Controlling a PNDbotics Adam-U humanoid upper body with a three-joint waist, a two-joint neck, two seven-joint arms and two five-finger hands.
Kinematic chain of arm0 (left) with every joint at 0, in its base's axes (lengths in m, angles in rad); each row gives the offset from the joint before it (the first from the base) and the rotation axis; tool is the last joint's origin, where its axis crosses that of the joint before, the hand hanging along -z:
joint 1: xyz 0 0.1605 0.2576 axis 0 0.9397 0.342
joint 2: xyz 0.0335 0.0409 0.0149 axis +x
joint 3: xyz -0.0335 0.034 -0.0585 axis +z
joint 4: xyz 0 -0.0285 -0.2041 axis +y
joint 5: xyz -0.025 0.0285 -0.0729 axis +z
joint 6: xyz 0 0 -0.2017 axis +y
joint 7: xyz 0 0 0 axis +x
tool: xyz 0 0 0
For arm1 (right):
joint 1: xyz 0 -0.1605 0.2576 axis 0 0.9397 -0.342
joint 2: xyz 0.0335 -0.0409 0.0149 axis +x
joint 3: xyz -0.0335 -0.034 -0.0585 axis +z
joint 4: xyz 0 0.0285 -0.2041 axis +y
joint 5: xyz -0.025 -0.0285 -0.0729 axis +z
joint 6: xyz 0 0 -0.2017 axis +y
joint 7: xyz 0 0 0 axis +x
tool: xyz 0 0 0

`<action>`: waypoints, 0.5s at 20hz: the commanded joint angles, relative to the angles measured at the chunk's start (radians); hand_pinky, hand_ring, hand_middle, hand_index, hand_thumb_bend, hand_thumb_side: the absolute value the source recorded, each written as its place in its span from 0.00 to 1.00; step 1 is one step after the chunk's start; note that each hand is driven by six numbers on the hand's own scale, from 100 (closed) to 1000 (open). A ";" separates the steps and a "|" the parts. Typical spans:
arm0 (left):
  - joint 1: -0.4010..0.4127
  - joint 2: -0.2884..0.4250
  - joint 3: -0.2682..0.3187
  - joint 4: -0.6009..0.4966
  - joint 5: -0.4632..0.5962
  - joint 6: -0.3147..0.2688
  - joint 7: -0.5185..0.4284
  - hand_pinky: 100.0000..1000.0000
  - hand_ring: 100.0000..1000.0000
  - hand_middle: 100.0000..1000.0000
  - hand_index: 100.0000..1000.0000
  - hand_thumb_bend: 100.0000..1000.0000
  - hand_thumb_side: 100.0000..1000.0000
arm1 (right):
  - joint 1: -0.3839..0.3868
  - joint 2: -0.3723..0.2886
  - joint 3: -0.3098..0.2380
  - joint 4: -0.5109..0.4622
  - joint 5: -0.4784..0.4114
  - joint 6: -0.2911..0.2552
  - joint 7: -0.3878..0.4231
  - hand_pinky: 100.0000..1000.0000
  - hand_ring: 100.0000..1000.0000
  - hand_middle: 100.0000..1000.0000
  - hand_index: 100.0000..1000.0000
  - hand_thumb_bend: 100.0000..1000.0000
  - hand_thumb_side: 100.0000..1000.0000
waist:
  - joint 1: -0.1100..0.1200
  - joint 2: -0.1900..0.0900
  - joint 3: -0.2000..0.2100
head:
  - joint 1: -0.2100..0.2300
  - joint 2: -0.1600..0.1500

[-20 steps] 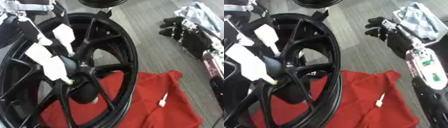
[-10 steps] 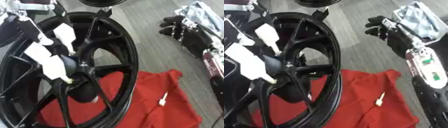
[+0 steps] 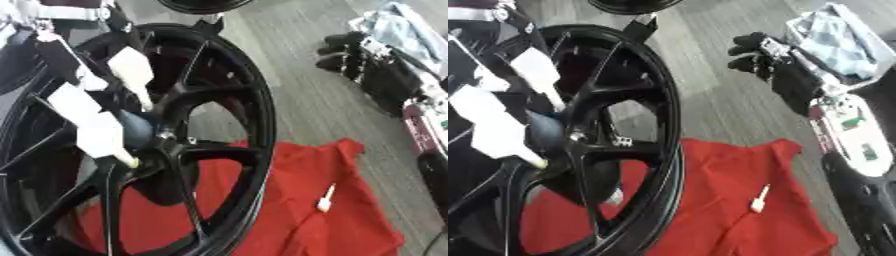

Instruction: Pull the pin out of the wheel hub.

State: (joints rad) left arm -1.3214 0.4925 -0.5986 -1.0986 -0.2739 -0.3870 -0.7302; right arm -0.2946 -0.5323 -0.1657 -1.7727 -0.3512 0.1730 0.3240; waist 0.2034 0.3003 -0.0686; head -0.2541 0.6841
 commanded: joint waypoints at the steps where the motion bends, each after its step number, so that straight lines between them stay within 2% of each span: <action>1: -0.020 0.038 0.026 -0.018 0.006 -0.170 -0.177 0.73 0.55 0.31 0.18 0.15 0.00 | -0.007 -0.025 -0.006 -0.010 0.005 -0.002 -0.003 0.93 0.74 0.72 0.80 0.00 0.72 | -0.010 -0.018 0.002 | -0.003 0.000; 10: -0.017 0.068 0.067 -0.042 0.010 -0.151 -0.177 0.73 0.54 0.28 0.13 0.19 0.00 | -0.006 -0.025 -0.007 -0.010 0.005 -0.002 -0.004 0.93 0.74 0.72 0.80 0.00 0.72 | -0.010 -0.017 0.003 | -0.004 0.001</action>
State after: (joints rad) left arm -1.3211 0.5228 -0.5547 -1.1239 -0.2718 -0.3761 -0.7411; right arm -0.2926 -0.5323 -0.1657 -1.7727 -0.3511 0.1716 0.3217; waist 0.2034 0.3003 -0.0672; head -0.2572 0.6842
